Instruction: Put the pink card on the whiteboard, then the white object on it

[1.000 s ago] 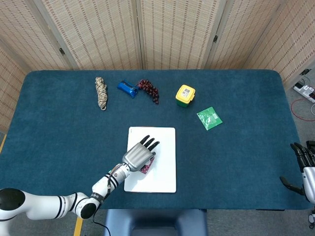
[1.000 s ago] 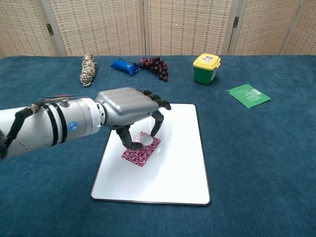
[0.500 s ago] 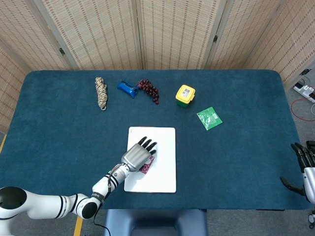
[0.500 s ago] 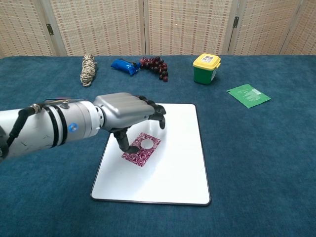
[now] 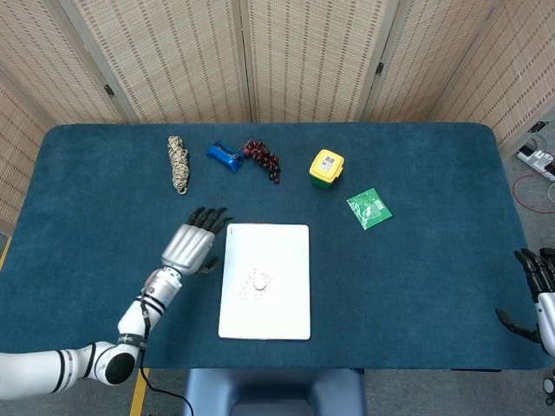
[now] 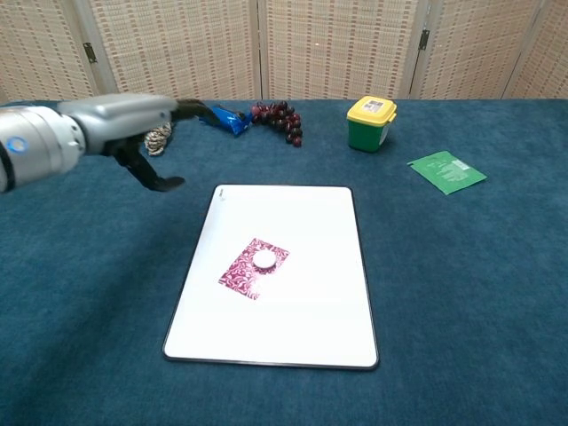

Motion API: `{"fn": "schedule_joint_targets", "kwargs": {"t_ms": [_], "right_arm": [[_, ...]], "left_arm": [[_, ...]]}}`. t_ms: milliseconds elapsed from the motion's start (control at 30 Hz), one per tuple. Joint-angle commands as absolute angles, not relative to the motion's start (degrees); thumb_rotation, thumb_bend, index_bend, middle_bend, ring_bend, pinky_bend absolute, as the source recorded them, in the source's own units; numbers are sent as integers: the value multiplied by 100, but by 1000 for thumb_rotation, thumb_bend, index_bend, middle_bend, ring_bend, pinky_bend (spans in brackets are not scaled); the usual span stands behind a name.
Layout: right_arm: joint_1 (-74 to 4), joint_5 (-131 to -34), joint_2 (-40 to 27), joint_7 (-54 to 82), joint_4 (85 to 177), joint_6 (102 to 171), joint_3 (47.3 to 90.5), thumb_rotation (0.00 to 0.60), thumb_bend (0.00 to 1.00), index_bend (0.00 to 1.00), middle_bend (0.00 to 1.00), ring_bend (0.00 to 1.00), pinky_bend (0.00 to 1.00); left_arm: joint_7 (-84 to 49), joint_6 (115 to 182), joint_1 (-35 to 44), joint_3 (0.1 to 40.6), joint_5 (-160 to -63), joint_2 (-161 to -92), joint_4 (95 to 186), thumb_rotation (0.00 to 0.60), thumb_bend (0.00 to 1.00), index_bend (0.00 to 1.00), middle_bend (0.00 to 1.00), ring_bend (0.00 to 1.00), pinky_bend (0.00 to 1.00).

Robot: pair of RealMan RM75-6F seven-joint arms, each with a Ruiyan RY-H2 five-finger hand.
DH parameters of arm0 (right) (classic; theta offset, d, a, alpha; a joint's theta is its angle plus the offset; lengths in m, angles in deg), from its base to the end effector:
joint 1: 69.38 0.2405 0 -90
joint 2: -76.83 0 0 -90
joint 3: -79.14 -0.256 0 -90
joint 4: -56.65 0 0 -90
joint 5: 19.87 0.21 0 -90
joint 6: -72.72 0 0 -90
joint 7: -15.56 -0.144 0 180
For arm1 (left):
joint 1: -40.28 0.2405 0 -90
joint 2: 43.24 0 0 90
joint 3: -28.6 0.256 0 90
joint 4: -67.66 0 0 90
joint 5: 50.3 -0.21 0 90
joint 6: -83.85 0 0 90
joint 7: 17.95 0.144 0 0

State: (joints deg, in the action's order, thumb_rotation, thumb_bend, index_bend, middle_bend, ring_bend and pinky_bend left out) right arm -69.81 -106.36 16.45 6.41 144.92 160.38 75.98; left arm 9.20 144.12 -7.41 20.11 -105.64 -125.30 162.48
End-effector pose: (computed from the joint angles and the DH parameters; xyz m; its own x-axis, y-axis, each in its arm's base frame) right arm -0.3395 -0.1527 0.1944 0.3758 0.0213 0.9264 -0.9251 0.0667 0.3737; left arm -0.1206 0.3464 0.0169 0.4897 0.2054 0.8473 0.8378 -0.3797 -0.3922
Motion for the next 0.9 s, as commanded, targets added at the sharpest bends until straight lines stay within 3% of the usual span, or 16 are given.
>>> {"fn": "schedule_joint_targets", "kwargs": {"t_ms": [33,400,600,900], "right_arm": [[-6922,-10649,1694,514,14464,15967,7579,600,232,38,103,95,0],[-6720,-10677,1868,-76,14367,15674,7556,600,232,38,103,95,0],[-6683,-10745,1810,-152,14383,15592,7632,600,232,38,103,94,0],[-6676,-10935,1668,-179,14333,15665,7733,600,231,33,103,88,0]], "left_arm": [[414,14807,-266,2016,-10769,-12069,16315,600,420,153,43,0,0],[-698,15805,1090,2638,-11634,-11261,16457,600,420,191,60,0,0],[-746,16650,1822,3008,-12254,-11208,16354,600,420,205,60,0,0],[-742,17325,2554,3232,-12716,-11099,16413,600,420,208,60,0,0]]}}
